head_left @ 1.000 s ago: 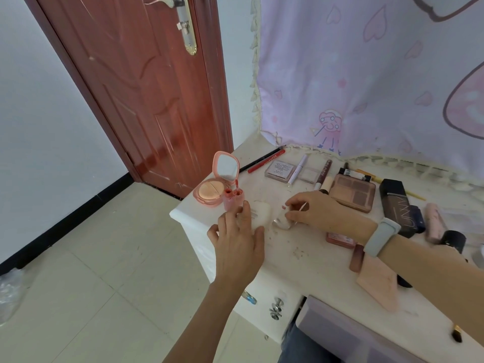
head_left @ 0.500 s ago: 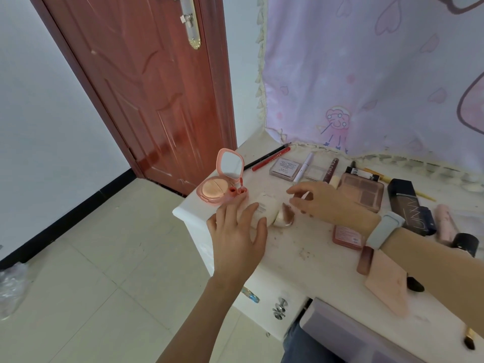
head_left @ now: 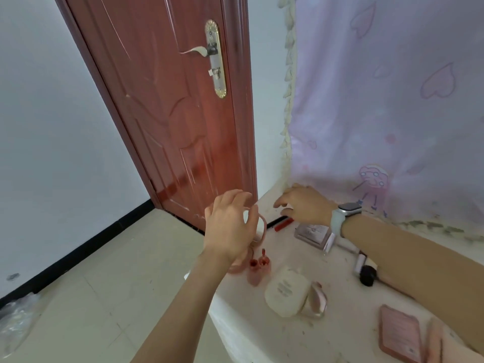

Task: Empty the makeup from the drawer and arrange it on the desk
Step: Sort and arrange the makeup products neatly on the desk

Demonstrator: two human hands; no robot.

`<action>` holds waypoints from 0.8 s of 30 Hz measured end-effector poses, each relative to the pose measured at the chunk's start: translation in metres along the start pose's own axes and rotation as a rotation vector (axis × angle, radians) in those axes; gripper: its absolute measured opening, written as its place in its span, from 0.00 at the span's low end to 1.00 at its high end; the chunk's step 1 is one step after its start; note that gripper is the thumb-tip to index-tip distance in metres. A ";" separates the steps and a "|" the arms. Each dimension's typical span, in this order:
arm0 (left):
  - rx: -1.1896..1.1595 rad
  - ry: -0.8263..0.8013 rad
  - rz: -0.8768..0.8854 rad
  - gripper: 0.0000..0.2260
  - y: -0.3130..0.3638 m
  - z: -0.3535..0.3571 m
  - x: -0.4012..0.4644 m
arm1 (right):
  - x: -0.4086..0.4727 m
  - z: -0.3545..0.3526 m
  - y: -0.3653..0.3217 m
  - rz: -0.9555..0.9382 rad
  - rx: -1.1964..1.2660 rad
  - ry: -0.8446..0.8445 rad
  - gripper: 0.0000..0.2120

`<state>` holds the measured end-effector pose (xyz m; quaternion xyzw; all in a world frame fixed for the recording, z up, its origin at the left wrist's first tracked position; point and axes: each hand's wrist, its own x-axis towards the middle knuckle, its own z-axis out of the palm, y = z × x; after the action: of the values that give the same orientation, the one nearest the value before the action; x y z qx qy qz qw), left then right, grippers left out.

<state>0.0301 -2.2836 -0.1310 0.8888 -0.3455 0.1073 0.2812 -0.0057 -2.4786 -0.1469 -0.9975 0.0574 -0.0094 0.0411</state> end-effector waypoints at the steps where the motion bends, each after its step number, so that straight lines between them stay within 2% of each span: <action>1: 0.004 -0.023 -0.013 0.13 -0.001 0.001 0.007 | 0.007 0.002 -0.002 -0.031 -0.027 -0.045 0.14; 9: -0.065 -0.086 -0.084 0.11 -0.005 0.007 0.030 | 0.028 0.015 0.000 -0.151 -0.027 -0.140 0.07; 12: -0.093 -0.062 -0.096 0.11 -0.005 0.007 0.030 | 0.026 0.014 0.006 -0.143 -0.060 -0.074 0.06; 14: -0.159 -0.018 -0.101 0.11 -0.004 0.004 0.029 | 0.020 0.006 0.013 -0.086 0.001 0.076 0.06; 16: -0.231 0.023 -0.099 0.11 0.001 0.001 0.026 | 0.010 -0.008 0.021 -0.006 0.180 0.302 0.05; 19: -0.324 0.047 -0.081 0.13 0.015 -0.005 0.020 | -0.009 -0.037 0.018 0.151 0.625 0.616 0.04; 21: -0.373 0.022 -0.037 0.15 0.029 -0.007 0.016 | -0.025 -0.057 0.010 0.187 0.938 0.709 0.07; 24: -0.436 -0.064 0.043 0.17 0.056 -0.008 0.010 | -0.052 -0.079 -0.003 0.190 1.328 0.730 0.07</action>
<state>-0.0005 -2.3182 -0.0970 0.8025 -0.3881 0.0079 0.4532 -0.0588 -2.4764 -0.0684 -0.6877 0.1351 -0.3674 0.6114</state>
